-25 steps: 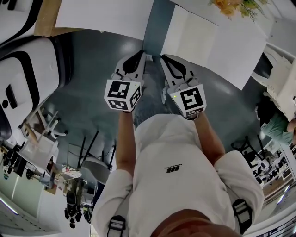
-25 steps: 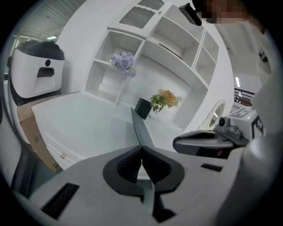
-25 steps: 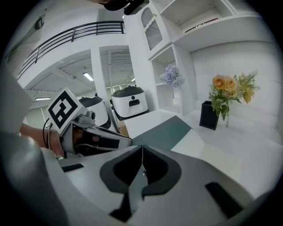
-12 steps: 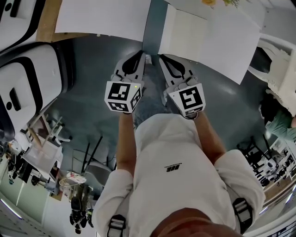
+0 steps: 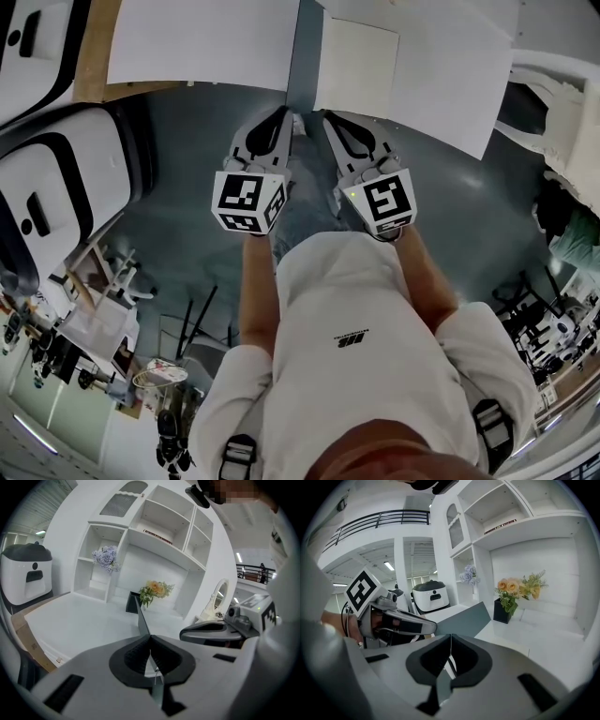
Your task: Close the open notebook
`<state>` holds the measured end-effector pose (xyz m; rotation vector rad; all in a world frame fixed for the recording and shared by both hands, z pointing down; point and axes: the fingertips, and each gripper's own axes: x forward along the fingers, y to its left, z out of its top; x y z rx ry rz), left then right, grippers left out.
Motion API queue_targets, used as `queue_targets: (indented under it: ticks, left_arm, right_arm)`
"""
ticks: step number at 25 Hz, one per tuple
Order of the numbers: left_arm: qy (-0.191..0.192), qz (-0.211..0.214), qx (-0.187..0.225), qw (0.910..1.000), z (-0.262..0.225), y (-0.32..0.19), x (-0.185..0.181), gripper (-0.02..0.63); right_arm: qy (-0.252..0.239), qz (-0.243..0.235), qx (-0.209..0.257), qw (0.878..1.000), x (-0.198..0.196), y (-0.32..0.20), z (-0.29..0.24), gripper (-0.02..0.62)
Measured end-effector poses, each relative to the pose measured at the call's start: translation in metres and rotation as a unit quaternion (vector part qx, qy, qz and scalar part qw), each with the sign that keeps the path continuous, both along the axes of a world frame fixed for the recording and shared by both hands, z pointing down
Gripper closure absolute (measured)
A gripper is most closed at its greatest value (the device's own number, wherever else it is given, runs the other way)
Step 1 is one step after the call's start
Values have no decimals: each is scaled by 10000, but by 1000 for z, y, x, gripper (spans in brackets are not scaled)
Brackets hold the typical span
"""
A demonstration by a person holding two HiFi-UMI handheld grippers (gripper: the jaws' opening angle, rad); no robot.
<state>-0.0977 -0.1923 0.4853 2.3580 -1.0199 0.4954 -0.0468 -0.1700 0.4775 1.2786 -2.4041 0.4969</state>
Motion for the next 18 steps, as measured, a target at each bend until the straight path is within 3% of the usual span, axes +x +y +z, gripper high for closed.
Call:
queue_targets:
  ticks: [18]
  left_arm:
    - [20, 326, 143, 9994, -11, 21, 52, 606]
  right_arm:
    - [36, 300, 30, 9995, 47, 23, -2, 598]
